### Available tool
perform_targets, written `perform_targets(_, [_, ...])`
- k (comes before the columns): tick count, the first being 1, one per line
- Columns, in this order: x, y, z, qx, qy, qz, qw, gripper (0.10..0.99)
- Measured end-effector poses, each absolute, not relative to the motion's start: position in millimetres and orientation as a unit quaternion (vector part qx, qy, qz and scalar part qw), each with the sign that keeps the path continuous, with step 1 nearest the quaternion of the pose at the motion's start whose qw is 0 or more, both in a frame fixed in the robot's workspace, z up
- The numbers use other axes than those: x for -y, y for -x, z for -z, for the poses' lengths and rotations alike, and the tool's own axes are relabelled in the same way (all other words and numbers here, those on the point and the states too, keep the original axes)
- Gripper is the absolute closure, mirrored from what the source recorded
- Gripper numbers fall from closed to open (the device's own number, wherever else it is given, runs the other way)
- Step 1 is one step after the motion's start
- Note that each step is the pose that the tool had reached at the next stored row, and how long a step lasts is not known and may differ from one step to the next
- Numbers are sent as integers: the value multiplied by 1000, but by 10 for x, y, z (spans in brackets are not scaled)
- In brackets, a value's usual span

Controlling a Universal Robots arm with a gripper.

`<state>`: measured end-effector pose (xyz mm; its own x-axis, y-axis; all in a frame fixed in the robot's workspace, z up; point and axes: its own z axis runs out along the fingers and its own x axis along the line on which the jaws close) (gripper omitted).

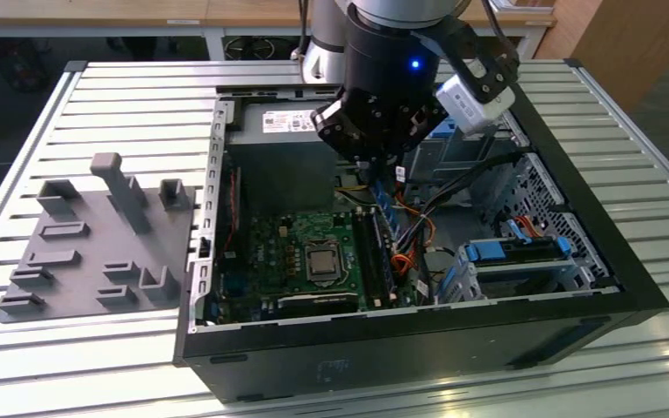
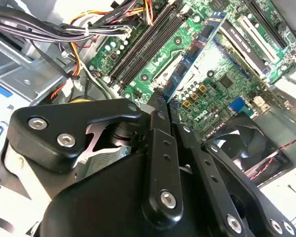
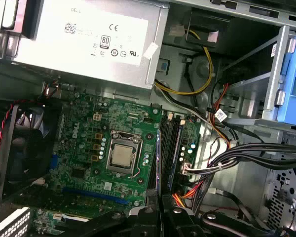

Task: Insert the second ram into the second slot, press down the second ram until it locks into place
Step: 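Press down the second ram until it locks into place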

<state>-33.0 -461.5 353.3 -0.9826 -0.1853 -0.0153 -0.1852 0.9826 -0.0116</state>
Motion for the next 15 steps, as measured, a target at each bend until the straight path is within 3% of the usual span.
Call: perform_targets(15, [4615, 331, -3533, -991, 136, 5, 8, 949])
